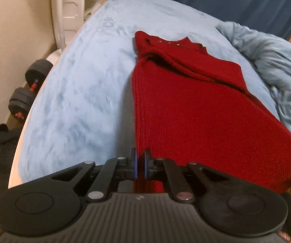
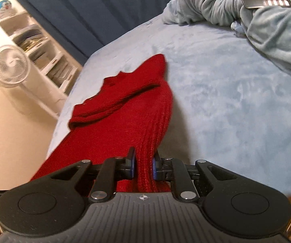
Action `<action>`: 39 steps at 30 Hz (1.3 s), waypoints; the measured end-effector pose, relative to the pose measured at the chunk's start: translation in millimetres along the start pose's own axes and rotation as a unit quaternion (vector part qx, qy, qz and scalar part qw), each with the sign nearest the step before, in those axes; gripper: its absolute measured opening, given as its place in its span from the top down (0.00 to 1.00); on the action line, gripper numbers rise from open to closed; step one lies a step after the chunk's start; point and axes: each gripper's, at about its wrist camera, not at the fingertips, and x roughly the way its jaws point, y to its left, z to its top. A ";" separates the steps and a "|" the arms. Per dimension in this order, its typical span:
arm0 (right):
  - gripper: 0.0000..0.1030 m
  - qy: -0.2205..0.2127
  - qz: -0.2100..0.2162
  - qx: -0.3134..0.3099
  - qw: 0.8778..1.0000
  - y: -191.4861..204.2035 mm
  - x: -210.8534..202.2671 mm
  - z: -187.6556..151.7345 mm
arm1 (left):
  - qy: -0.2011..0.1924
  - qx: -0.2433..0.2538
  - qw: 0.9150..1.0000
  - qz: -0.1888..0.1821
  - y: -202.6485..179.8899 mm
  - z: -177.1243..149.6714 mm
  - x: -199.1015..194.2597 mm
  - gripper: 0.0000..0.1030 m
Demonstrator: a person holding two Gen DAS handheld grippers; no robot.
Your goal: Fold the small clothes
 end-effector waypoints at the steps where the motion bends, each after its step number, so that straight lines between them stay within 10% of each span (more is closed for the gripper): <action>1: 0.85 0.005 0.002 0.000 1.000 0.0 -9.2 -9.0 | 0.004 0.004 1.000 -0.002 0.4 -10.9 -6.4 0.94; 8: 0.85 0.028 -0.008 0.053 0.998 -20.2 -71.1 -71.7 | 0.048 -0.013 0.999 -0.007 19.7 -87.3 -35.6 0.95; 13: 0.85 0.043 -0.023 0.069 0.996 -24.7 -72.0 -64.4 | 0.066 -0.045 0.997 0.017 40.0 -80.9 -25.8 0.95; 22: 0.85 0.067 -0.023 0.042 0.997 13.4 18.1 67.1 | 0.015 -0.088 0.996 0.010 35.9 64.7 13.4 1.00; 29: 0.79 0.109 -0.074 0.093 0.987 5.1 192.5 185.7 | -0.042 -0.129 0.990 0.031 31.8 227.2 113.3 1.00; 32: 0.49 0.109 -0.126 0.137 0.977 -22.3 225.9 185.1 | -0.031 -0.147 0.988 -0.022 36.4 237.3 134.6 0.78; 34: 0.32 0.086 -0.103 0.144 0.980 -38.1 216.9 173.9 | -0.039 -0.124 0.991 -0.016 38.1 218.5 136.6 0.21; 39: 0.30 0.011 -0.085 0.098 0.991 -62.1 172.3 143.3 | 0.006 -0.112 0.994 -0.015 58.6 136.2 152.9 0.14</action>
